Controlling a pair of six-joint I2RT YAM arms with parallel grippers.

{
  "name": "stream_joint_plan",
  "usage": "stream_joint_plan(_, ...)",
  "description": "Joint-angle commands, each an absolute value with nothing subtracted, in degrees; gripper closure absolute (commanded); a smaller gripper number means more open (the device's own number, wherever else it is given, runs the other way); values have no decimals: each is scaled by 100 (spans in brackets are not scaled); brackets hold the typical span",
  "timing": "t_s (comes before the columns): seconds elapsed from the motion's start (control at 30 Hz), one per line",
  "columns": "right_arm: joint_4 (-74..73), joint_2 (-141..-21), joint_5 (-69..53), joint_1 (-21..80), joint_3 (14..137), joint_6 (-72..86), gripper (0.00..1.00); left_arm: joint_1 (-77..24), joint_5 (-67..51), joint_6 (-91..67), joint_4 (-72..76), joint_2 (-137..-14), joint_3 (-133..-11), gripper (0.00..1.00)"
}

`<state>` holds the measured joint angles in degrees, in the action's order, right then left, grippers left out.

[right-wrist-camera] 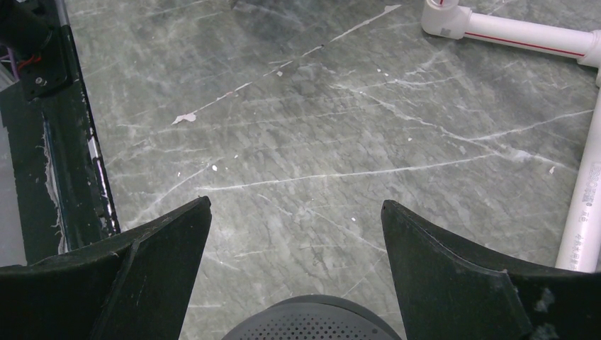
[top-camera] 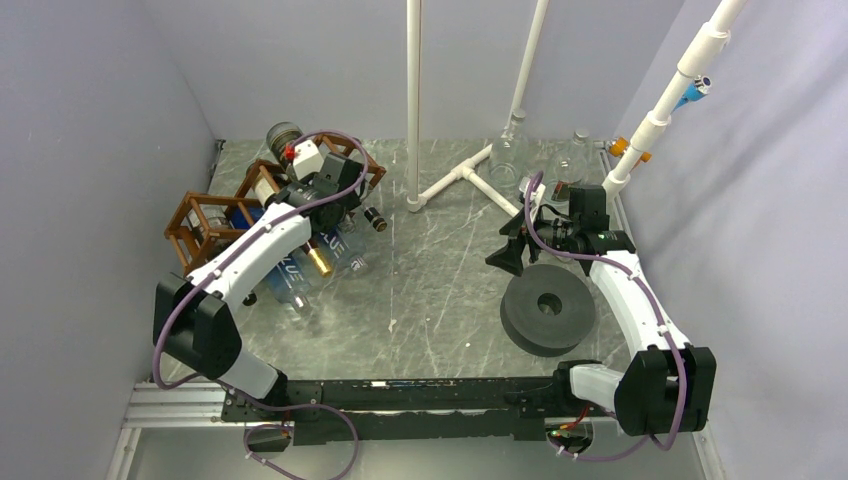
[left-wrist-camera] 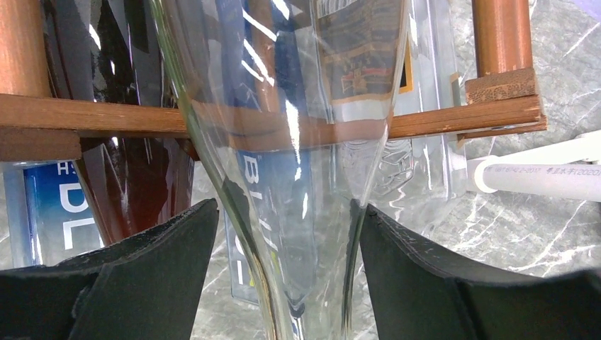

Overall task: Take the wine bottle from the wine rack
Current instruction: Pick up the wine bottle from the wine rack.

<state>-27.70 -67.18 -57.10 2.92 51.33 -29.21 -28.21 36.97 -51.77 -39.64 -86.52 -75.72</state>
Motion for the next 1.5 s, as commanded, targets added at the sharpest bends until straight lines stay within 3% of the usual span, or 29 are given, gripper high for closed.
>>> stream_joint_plan(0.0,-2566,-6691,-5818,269,5115,-3059,7,-2867,3781,-5197,-3743,-8743,-7559,24)
stream_joint_plan(0.23,-2566,-6689,-5810,264,5115,-3072,7,-2954,3840,-5110,-3609,-8760,-7549,31)
stream_joint_plan(0.33,-2567,-6684,-5810,271,5115,-3068,7,-3008,3894,-5049,-3555,-8746,-7545,40)
stream_joint_plan(0.7,-2581,-6670,-5801,264,5124,-3081,7,-3239,4209,-4889,-3552,-8526,-7562,80)
stream_joint_plan(0.8,-2584,-6670,-5801,268,5124,-3085,7,-3298,4274,-4794,-3531,-8400,-7537,100)
stream_joint_plan(1.47,-2575,-6662,-5810,251,5106,-3086,7,-3541,4557,-4164,-2889,-7183,-6844,100)
